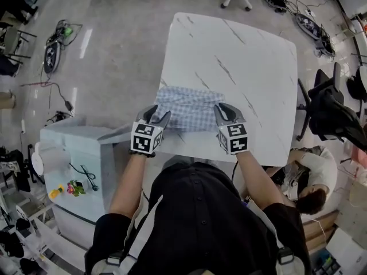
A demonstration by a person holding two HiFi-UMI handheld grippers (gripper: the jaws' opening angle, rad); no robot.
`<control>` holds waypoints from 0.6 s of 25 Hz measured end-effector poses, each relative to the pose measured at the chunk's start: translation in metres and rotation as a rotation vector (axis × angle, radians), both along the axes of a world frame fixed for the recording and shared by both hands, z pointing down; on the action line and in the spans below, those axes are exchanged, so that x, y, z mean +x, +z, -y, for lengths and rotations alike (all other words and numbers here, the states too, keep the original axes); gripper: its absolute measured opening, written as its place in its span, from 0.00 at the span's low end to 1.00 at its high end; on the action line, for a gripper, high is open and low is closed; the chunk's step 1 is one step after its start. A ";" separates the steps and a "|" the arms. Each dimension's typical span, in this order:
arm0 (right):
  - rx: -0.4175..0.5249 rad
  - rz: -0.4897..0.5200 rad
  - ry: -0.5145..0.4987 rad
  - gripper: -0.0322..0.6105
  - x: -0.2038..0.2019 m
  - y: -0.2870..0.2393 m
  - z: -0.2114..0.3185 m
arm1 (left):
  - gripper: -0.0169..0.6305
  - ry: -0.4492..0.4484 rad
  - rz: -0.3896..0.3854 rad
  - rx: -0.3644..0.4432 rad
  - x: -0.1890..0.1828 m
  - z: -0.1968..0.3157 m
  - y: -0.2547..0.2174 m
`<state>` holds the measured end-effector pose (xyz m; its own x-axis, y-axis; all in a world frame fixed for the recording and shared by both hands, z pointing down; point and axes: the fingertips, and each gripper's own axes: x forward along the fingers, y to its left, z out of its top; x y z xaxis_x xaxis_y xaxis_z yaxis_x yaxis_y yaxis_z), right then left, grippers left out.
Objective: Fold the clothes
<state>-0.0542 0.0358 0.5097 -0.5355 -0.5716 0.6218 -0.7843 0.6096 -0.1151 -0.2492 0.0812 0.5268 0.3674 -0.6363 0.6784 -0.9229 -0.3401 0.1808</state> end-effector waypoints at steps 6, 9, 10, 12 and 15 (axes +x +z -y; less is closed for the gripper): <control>0.110 0.137 -0.003 0.14 0.072 -0.074 -0.036 | 0.35 -0.118 -0.023 0.212 0.037 -0.033 -0.076; 0.147 0.189 0.008 0.14 0.116 -0.098 -0.061 | 0.28 -0.153 -0.011 0.307 0.071 -0.060 -0.109; 0.165 0.195 0.006 0.14 0.127 -0.105 -0.065 | 0.26 -0.154 0.001 0.332 0.082 -0.067 -0.117; 0.190 0.203 0.006 0.13 0.143 -0.114 -0.074 | 0.23 -0.148 0.029 0.368 0.100 -0.079 -0.131; 0.187 0.260 0.042 0.10 0.162 -0.126 -0.089 | 0.18 -0.168 0.044 0.415 0.116 -0.099 -0.151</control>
